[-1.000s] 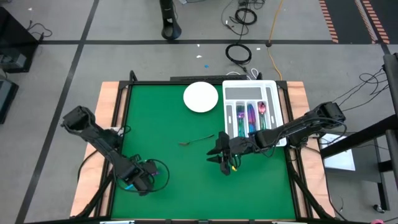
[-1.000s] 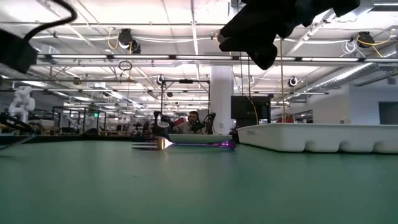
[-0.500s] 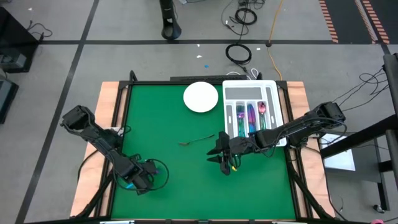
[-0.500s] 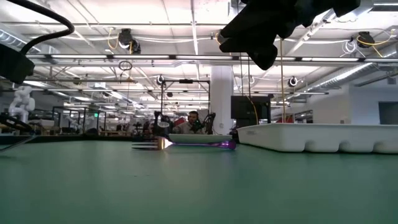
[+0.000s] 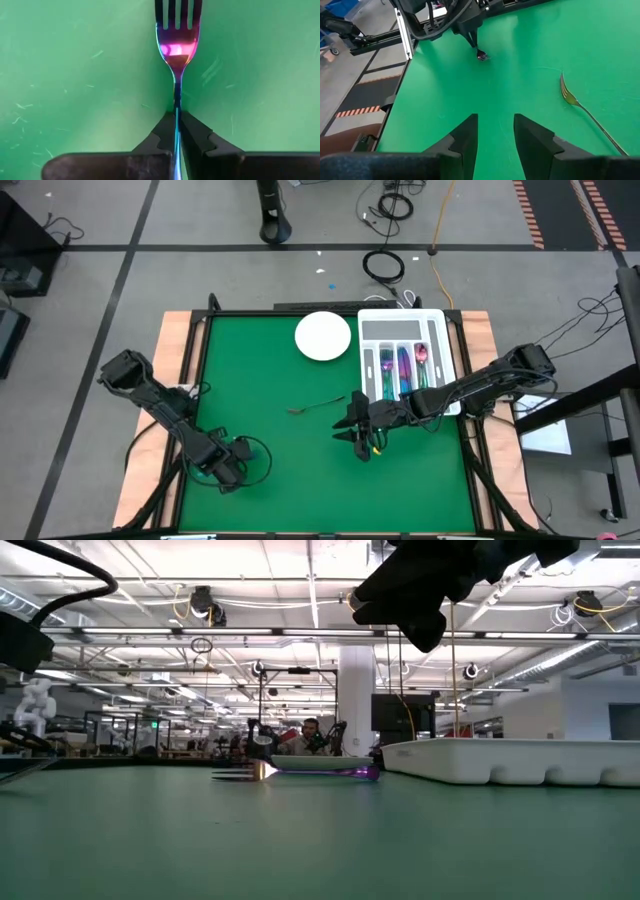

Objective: Sort silverware
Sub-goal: Put the iridescent fork into the white silverware tray

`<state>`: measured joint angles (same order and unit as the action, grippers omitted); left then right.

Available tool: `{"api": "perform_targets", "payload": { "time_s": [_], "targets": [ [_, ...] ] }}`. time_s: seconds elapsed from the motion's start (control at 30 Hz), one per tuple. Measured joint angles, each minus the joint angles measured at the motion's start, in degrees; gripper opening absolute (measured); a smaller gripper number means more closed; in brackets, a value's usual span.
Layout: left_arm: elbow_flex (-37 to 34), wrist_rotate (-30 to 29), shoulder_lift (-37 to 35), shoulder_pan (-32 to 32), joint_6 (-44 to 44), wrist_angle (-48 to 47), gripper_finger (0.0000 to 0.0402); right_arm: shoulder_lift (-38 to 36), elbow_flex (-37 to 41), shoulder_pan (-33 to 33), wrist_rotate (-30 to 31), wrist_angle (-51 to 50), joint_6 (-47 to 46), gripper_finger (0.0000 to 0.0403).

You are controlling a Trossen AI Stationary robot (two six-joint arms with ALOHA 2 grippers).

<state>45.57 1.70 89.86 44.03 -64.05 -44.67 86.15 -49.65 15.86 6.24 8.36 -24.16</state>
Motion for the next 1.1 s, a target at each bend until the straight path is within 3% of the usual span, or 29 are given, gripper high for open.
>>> {"api": "perform_targets", "payload": {
  "time_s": [0.07,0.27,0.53,0.67,0.77,0.93,1.1],
  "targets": [
    [0.4,-1.8,-0.5,-0.4,0.0,-0.2,0.0017,0.0,0.0,0.0,0.0,-0.1,0.0,0.0114],
    [2.5,-14.6,-4.5,-3.5,-1.8,0.4,0.0017,-0.1,0.0,0.2,0.6,0.0,2.2,0.0114],
    [5.9,-45.4,-8.9,-7.7,-12.1,5.9,0.0017,-0.2,0.0,0.5,6.0,0.3,1.7,0.0114],
    [5.9,-55.0,-8.8,-10.1,-10.6,14.9,0.0017,-0.2,0.0,0.7,11.8,2.9,-0.6,0.0114],
    [5.9,-58.2,-7.5,-12.3,-2.7,24.0,0.0017,0.9,0.0,0.8,18.0,9.0,-2.2,0.0114],
    [5.9,-59.6,-5.4,-15.4,13.0,41.1,0.0018,2.0,0.0,0.1,17.5,18.0,-2.1,0.0114],
    [5.9,-56.6,-5.3,-17.4,20.2,48.6,0.0018,1.7,0.0,-1.8,17.9,21.9,-2.0,0.0120]
  ]
}}
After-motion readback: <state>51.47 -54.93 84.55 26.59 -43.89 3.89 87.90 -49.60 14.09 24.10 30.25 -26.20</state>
